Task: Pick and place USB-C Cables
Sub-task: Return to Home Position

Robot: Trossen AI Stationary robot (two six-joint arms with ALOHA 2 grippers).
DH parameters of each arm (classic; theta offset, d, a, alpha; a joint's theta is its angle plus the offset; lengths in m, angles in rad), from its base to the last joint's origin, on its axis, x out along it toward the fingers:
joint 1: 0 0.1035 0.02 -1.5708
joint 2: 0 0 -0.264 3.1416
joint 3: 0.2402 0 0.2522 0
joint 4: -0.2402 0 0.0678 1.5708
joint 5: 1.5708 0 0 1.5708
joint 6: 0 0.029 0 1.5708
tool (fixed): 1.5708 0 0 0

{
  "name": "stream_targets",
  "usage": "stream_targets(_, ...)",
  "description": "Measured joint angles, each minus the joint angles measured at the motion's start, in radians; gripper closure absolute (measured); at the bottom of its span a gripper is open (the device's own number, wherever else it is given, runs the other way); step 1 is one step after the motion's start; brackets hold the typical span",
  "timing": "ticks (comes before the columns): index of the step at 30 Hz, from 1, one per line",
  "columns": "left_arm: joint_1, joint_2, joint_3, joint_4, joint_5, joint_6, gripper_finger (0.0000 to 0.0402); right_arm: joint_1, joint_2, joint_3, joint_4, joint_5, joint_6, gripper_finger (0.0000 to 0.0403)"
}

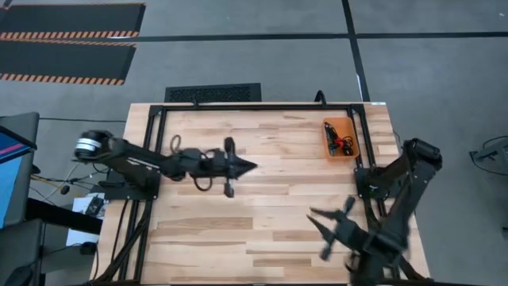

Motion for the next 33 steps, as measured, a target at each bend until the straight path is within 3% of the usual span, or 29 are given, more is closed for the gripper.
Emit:
stream_targets(7, -0.04, -0.268, -0.094, -0.324, -0.014, 0.004, 0.0401, -0.211, 0.001, -0.017, -0.087, -0.069, 0.043, 0.0285)
stream_targets(12, -0.118, -0.416, -0.175, -0.331, -0.128, 0.036, 0.0401, -0.323, 0.0, -0.104, 0.019, -0.118, 0.015, 0.0309)
stream_targets(15, -0.149, -0.477, -0.215, -0.34, -0.197, 0.068, 0.0401, -0.405, 0.01, -0.178, 0.224, -0.225, -0.118, 0.0334)
stream_targets(18, -0.164, -0.506, -0.246, -0.336, -0.229, 0.077, 0.0401, -0.482, 0.028, -0.255, 0.573, -0.377, -0.392, 0.036)
stream_targets(24, -0.166, -0.515, -0.289, -0.334, -0.235, 0.078, 0.0401, -0.61, 0.054, -0.365, 1.327, -0.817, -0.92, 0.0396)
stream_targets(27, -0.168, -0.514, -0.29, -0.312, -0.233, 0.079, 0.0401, -0.662, 0.05, -0.37, 1.459, -0.903, -1.019, 0.0389)
stream_targets(33, -0.182, -0.595, -0.3, -0.304, -0.23, 0.119, 0.0401, -0.744, -0.055, -0.37, 1.396, -1.004, -1.117, 0.0384)
